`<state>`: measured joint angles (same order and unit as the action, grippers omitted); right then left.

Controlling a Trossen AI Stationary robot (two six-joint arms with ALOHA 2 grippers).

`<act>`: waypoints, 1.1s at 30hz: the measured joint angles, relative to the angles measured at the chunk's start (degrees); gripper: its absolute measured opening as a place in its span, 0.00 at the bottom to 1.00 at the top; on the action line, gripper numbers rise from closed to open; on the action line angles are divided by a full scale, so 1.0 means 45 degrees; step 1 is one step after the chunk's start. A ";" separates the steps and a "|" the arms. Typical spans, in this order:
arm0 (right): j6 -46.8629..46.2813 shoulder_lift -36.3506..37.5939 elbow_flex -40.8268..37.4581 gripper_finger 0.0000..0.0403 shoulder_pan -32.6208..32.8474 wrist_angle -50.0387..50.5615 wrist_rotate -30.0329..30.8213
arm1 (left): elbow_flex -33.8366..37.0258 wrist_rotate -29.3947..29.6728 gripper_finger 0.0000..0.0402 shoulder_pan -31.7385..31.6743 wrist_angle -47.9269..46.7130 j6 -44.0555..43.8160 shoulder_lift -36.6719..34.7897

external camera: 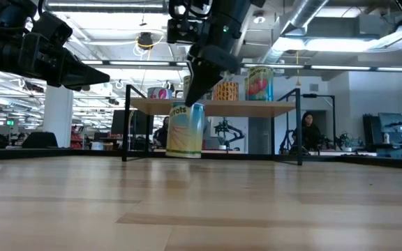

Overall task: Pick and place cans onto a shelf
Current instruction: Put the canned carrots on the shelf aligned with the canned peas

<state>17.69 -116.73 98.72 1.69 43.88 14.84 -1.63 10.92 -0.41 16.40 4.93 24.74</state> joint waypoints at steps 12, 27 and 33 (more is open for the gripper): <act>0.0418 -0.0172 -0.0001 0.15 -0.0070 -0.0383 -0.0624 | 0.0000 0.0000 0.00 -0.0002 -0.0005 0.0000 0.0002; -0.0545 0.1749 -0.0411 0.03 0.0899 0.0491 0.0261 | 0.0000 -0.1174 0.00 0.0002 0.0900 -0.0221 0.0209; -0.1569 0.4203 -0.4702 0.02 0.1165 -0.3391 0.0111 | -0.0017 -0.1608 0.00 0.0002 0.1870 -0.0473 0.1151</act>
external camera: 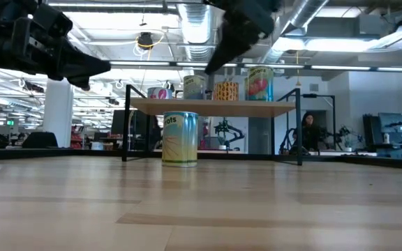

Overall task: Pick and place cans onto a shelf
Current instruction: Put the canned carrots on the shelf aligned with the canned peas

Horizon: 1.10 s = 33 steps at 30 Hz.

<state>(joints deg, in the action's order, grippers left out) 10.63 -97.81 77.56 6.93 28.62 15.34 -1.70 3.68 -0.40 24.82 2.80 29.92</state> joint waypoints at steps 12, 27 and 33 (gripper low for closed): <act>-0.0810 0.4295 -0.7741 0.01 -0.0098 -0.9284 -0.0096 | -0.2803 0.0010 0.00 0.0233 -0.0197 0.0560 0.4339; -0.0248 0.6511 -0.9471 0.01 -0.0246 -0.9878 -0.0526 | -0.8388 0.0692 0.15 0.0233 -0.5351 0.2239 0.9865; -0.0013 0.6497 -0.9471 0.02 -0.0135 -0.9777 -0.0485 | -0.9940 0.1426 0.26 0.0233 -0.7236 0.3326 1.1363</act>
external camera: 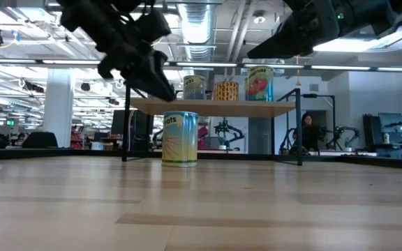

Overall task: Pick and place cans onto a shelf
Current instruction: Put the canned carrots on the shelf aligned with the canned peas

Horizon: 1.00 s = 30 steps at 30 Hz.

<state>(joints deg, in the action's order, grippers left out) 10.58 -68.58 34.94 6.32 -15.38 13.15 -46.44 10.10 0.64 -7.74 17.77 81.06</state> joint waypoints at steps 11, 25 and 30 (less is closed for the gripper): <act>0.0132 0.0000 -0.0010 0.02 -0.0003 -0.0003 0.0013 | -0.0681 0.1277 0.26 -0.0113 -0.1007 0.1121 0.1288; 0.0134 0.0000 -0.0010 0.02 -0.0008 -0.0024 0.0047 | -0.2133 0.1007 0.00 -0.0155 -0.3038 0.0551 0.1597; 0.0134 -0.0005 -0.0010 0.02 -0.0008 0.0031 0.0047 | -0.4582 0.0779 0.00 -0.0155 -0.5321 -0.0539 0.1569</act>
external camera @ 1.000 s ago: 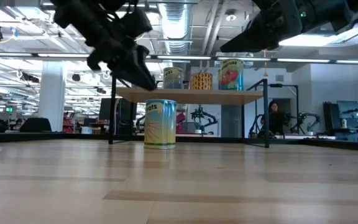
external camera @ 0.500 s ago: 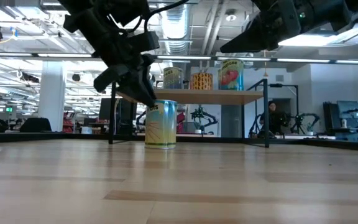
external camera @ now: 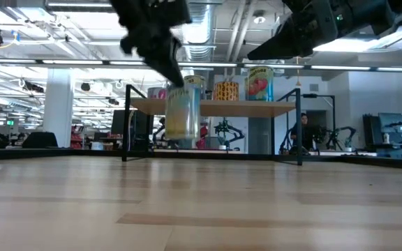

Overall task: Pick and place cans onto a shelf
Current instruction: Put the canned carrots on the shelf aligned with the canned peas

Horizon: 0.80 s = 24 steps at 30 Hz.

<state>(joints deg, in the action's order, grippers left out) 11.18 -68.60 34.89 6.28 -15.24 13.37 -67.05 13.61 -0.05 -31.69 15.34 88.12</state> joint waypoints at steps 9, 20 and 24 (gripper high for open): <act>-0.0005 0.0000 0.0000 0.02 0.0000 0.0003 0.0000 | -0.3834 0.1086 0.00 -0.0629 -0.2511 -0.0248 -0.0005; -0.0039 0.0000 0.0000 0.02 0.0000 -0.0060 0.0000 | -0.4590 0.0472 0.00 -0.3216 -0.2006 0.0776 0.0310; -0.0036 -0.0005 0.0000 0.02 0.0000 -0.0072 -0.0005 | -0.4617 0.0229 0.00 -0.3725 -0.1625 0.0887 0.0669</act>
<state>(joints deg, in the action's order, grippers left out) 11.02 -68.62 34.89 6.28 -15.56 13.34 -87.83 14.64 -16.81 -39.00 19.33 91.13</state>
